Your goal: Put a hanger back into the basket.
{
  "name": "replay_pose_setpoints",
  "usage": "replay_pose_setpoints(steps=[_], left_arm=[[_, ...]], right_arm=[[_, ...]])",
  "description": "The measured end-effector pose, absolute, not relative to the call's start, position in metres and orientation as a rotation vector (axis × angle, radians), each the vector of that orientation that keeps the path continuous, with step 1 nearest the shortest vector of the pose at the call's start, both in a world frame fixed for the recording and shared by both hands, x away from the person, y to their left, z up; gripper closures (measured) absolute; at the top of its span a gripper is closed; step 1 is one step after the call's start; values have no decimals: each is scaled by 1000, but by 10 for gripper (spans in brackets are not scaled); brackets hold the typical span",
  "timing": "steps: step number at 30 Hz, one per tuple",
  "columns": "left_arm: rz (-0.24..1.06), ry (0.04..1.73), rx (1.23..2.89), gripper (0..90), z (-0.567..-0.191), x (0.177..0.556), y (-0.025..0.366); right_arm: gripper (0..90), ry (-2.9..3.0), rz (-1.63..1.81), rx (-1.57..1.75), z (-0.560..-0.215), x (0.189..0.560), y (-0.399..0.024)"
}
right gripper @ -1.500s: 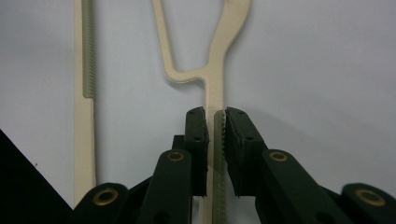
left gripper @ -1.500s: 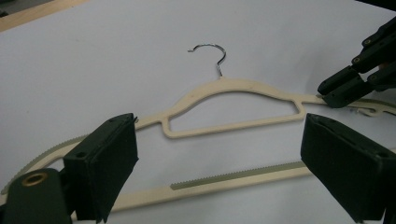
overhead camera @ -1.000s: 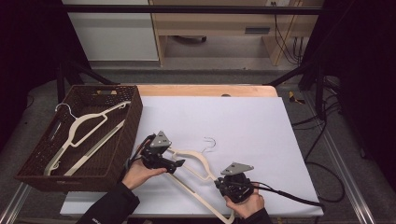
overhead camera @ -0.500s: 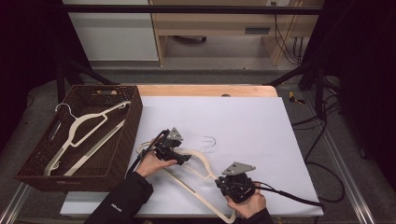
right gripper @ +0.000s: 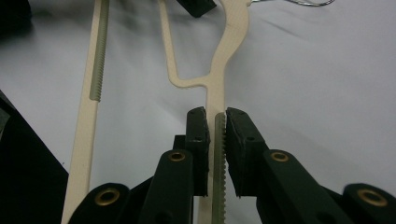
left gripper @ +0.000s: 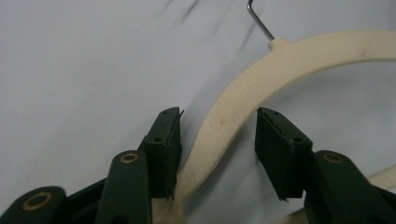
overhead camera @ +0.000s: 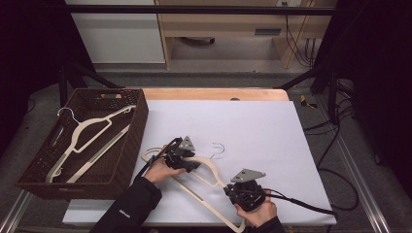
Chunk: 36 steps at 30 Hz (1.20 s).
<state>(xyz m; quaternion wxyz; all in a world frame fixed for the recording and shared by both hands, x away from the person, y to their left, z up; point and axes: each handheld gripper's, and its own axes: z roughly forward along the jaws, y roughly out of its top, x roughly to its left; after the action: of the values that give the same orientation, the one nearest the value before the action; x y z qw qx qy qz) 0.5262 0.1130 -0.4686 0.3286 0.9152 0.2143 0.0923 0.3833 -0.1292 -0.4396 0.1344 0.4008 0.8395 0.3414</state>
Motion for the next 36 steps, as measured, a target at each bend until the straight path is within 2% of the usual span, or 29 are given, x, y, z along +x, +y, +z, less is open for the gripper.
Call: replay_pose_setpoints(steps=[2, 18, 27, 36], left_arm=[[242, 561, 2402, 578, -468, 527, 114], [422, 383, 2430, 688, -441, 498, 127], [488, 344, 2394, 725, -431, 474, 135], [528, 316, 2374, 746, -423, 456, 141]], right_arm=[[797, 2442, 987, 1168, -440, 383, -129], [793, 2469, 1037, 1191, -441, 388, -137], [657, 2500, 1121, 1148, -438, 388, -140], [469, 2449, 1242, 1051, -429, 394, -145]])
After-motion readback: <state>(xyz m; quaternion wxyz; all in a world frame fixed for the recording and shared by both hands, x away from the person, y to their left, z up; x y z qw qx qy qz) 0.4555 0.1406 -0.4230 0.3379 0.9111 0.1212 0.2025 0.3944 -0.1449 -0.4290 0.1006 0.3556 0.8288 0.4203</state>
